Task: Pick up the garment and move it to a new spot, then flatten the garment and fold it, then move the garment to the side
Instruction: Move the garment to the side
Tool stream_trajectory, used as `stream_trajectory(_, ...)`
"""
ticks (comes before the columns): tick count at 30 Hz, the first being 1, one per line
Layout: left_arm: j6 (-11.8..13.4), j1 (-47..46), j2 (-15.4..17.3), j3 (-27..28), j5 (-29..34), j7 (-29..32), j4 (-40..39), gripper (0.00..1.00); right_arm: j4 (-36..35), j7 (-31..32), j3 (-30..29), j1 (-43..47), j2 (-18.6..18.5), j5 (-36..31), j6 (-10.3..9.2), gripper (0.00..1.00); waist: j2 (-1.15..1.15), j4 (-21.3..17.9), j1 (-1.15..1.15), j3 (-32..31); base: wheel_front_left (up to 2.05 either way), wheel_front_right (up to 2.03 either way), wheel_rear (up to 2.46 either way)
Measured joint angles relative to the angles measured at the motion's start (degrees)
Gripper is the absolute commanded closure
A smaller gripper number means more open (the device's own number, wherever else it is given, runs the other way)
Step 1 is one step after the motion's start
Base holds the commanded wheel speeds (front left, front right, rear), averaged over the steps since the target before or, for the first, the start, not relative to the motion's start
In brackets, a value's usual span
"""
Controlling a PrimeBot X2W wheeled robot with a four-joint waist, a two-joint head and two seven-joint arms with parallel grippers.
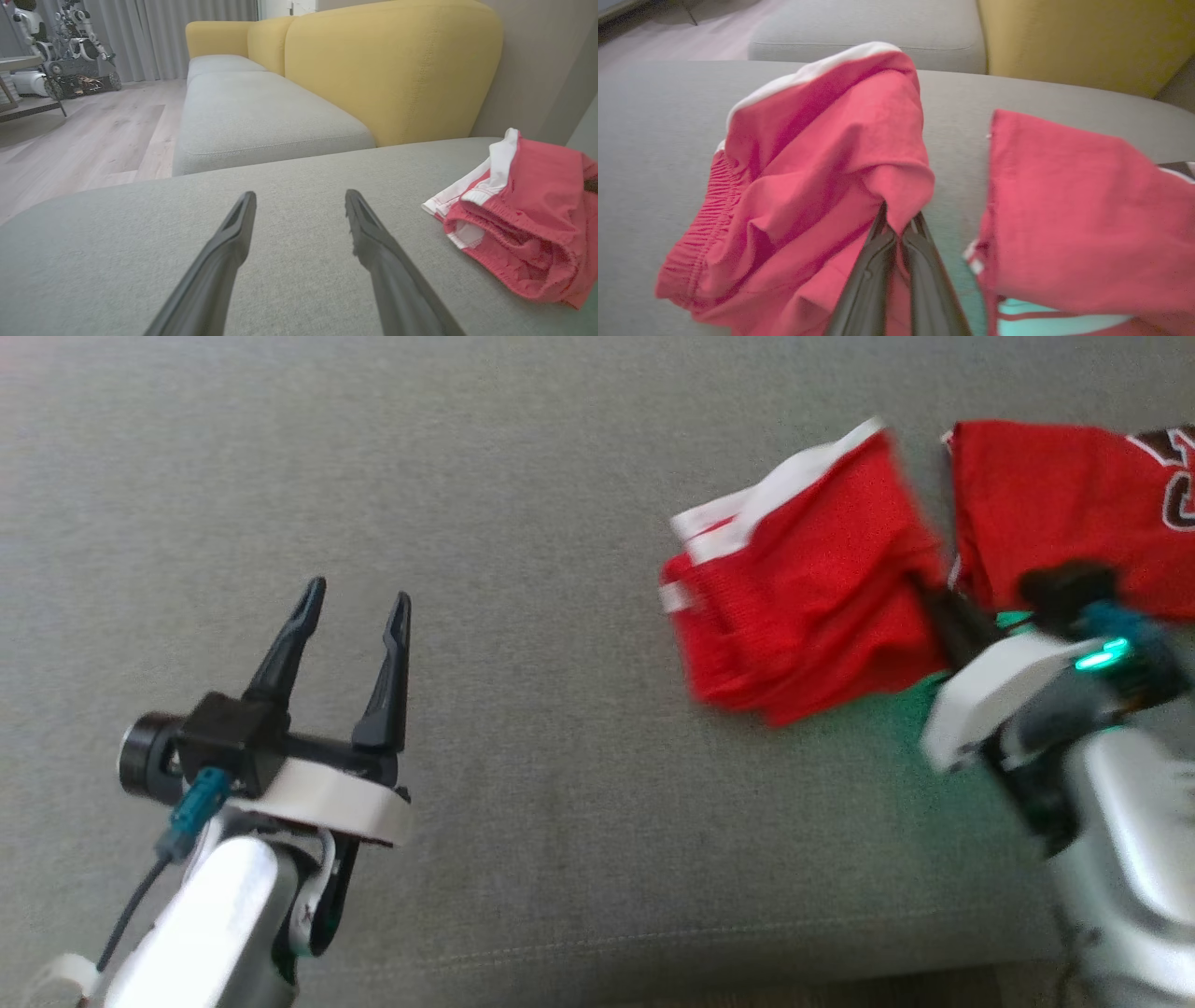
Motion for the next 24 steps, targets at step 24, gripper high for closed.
stream_trajectory(24, -1.3, -4.1, 0.8, -1.5, 0.5, 0.5, -0.8, 0.00, 16.0, -0.8, -27.8, -12.9, -7.3, -2.1, 0.00, 1.00, 0.00, -1.2, 0.00, 5.9, 0.00, 0.00, 0.00)
